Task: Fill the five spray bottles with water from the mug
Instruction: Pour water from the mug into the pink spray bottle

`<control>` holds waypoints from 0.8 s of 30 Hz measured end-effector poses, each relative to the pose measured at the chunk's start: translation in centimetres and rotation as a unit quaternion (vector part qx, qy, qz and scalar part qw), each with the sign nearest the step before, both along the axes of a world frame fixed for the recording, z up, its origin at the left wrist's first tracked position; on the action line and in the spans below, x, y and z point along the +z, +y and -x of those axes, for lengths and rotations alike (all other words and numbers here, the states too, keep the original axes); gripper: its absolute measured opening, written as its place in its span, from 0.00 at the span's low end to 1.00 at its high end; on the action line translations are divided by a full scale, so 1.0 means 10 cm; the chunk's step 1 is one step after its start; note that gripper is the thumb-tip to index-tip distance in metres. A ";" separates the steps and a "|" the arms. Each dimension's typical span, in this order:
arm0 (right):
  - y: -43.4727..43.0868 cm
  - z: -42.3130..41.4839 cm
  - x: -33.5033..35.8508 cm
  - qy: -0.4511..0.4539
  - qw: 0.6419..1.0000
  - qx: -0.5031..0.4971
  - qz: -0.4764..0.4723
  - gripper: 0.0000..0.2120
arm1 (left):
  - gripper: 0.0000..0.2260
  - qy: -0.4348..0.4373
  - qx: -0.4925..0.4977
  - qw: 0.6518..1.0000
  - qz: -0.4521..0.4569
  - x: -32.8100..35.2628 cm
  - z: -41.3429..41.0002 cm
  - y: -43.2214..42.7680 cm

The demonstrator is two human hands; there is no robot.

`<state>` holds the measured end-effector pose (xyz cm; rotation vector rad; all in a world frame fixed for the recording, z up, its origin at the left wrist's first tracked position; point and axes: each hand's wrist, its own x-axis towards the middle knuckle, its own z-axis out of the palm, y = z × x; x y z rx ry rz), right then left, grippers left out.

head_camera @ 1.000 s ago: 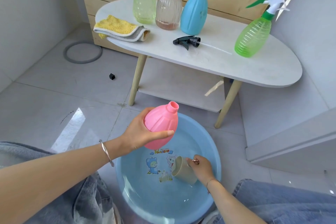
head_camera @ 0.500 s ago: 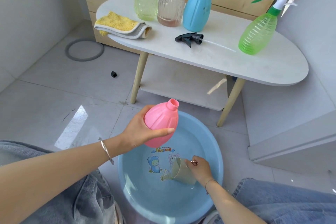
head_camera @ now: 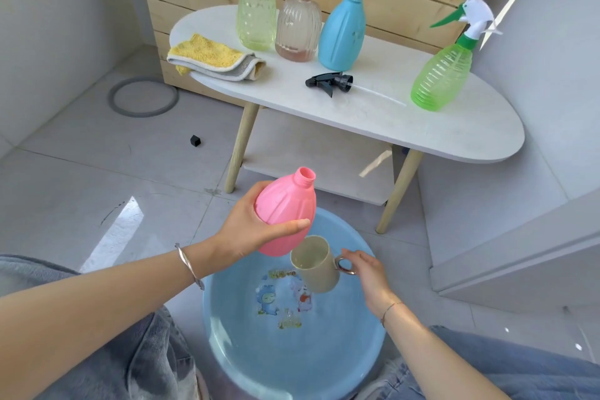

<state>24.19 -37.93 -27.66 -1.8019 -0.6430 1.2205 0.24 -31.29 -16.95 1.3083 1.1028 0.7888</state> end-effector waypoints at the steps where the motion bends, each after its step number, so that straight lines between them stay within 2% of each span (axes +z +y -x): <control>1: 0.05 -0.01 0.10 0.008 1.000 -0.004 -0.008 0.11 | 0.36 -0.001 0.002 1.000 -0.004 0.01 0.00 0.01; 6: 0.26 -0.14 0.72 0.025 0.996 0.019 -0.085 0.15 | 0.36 -0.008 0.015 1.000 -0.018 0.05 0.01 0.04; 9: 0.34 -0.25 1.06 0.025 0.990 0.023 -0.135 0.09 | 0.35 -0.007 0.015 0.999 -0.027 0.08 0.01 0.03; 11: 0.37 -0.32 1.26 0.033 0.986 0.022 -0.163 0.09 | 0.35 -0.006 0.013 0.999 -0.032 0.09 0.00 0.03; 14: 0.36 -0.39 1.54 0.027 0.978 0.043 -0.204 0.30 | 0.36 -0.005 0.004 0.999 -0.038 0.10 -0.01 0.01; 15: 0.36 -0.40 1.62 0.018 0.976 0.050 -0.212 0.32 | 0.36 -0.004 0.000 0.999 -0.040 0.10 -0.02 0.01; 21: 0.31 -0.36 1.92 0.021 0.963 0.058 -0.262 0.29 | 0.37 0.009 -0.014 0.999 -0.043 0.07 -0.03 0.00; 24: 0.28 -0.30 2.03 0.025 0.958 0.031 -0.285 0.24 | 0.38 0.007 -0.025 0.999 -0.047 0.07 -0.04 0.00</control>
